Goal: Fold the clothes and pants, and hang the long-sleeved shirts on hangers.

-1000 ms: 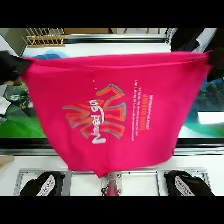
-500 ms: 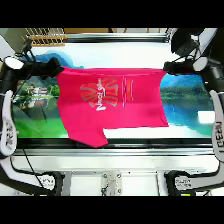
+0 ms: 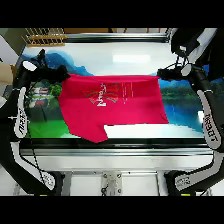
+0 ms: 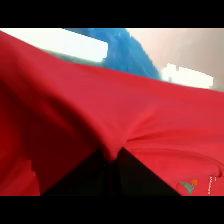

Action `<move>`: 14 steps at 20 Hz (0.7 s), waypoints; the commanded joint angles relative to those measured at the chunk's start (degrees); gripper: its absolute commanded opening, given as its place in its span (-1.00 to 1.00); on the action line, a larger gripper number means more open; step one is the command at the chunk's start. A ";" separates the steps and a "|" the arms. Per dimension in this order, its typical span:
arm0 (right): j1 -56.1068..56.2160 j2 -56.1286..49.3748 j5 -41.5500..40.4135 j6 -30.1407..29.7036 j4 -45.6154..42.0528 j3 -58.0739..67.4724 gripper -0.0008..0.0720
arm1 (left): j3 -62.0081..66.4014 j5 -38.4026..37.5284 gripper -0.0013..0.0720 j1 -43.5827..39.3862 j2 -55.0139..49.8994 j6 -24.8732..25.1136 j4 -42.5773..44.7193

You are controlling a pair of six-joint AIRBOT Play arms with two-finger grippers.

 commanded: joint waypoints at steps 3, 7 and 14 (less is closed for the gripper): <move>0.11 -0.31 3.67 0.22 -0.13 -7.82 -0.94 | -8.26 -2.54 -0.93 -0.09 -0.72 -0.44 0.72; 0.09 -0.24 6.60 0.20 0.50 -9.11 -0.92 | -13.09 -2.60 -0.93 -0.13 -0.72 -0.63 0.50; -1.46 9.88 13.51 -2.47 0.59 -9.25 0.54 | -8.50 -6.73 0.49 2.40 7.17 -2.25 2.43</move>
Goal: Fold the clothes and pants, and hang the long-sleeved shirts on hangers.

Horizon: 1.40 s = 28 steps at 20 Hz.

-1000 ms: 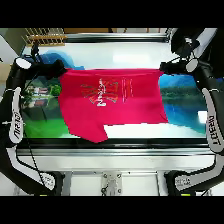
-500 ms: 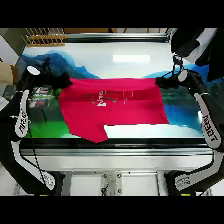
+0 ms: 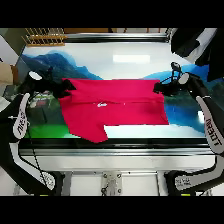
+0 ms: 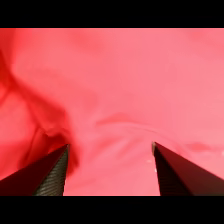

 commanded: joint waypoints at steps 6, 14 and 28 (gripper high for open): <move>-10.64 21.57 13.22 7.43 -4.63 -21.33 0.54 | -21.51 -3.15 0.49 2.34 22.25 -0.79 13.09; -16.09 24.46 -5.33 12.70 18.08 -47.30 0.48 | -44.37 4.74 0.49 -2.23 34.64 -2.51 12.83; -6.03 21.27 -20.98 9.22 18.38 -47.80 -0.94 | -48.72 5.20 0.49 5.64 35.82 -4.55 10.27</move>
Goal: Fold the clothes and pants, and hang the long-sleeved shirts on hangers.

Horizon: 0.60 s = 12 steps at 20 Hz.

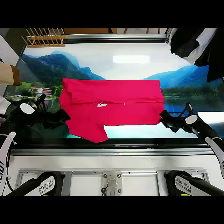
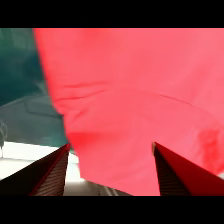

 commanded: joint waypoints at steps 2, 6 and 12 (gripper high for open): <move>0.44 -0.11 -0.81 -0.98 0.17 -0.02 -0.94 | -5.66 0.39 0.49 5.42 0.04 -0.66 -2.16; 0.44 -0.11 -0.79 -0.96 0.22 -0.02 -0.94 | -12.35 2.93 0.49 1.88 0.02 7.32 -11.23; 0.20 0.07 2.32 -0.98 0.17 0.04 -0.94 | -13.07 4.92 -0.92 -6.16 0.09 7.52 -12.31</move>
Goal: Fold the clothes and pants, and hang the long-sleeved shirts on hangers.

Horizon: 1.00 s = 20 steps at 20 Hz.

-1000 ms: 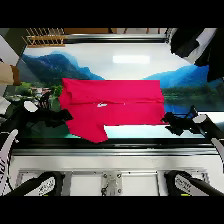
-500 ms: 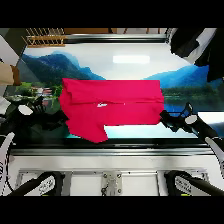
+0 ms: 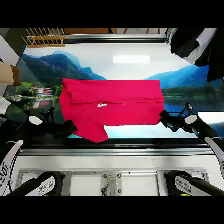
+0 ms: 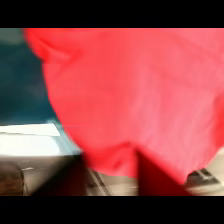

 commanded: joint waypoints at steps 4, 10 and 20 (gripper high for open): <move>-2.45 4.15 12.17 -0.04 -9.66 3.04 -0.94 | 0.96 -6.51 -0.93 -1.90 4.85 -0.22 4.57; -9.86 16.20 35.82 -4.17 -24.96 7.91 -0.94 | 1.66 -24.81 -0.93 2.08 23.63 -2.58 9.53; -4.20 12.39 40.70 -4.48 -24.76 15.67 -0.94 | 9.01 -24.50 -0.93 -1.05 19.96 -3.72 9.55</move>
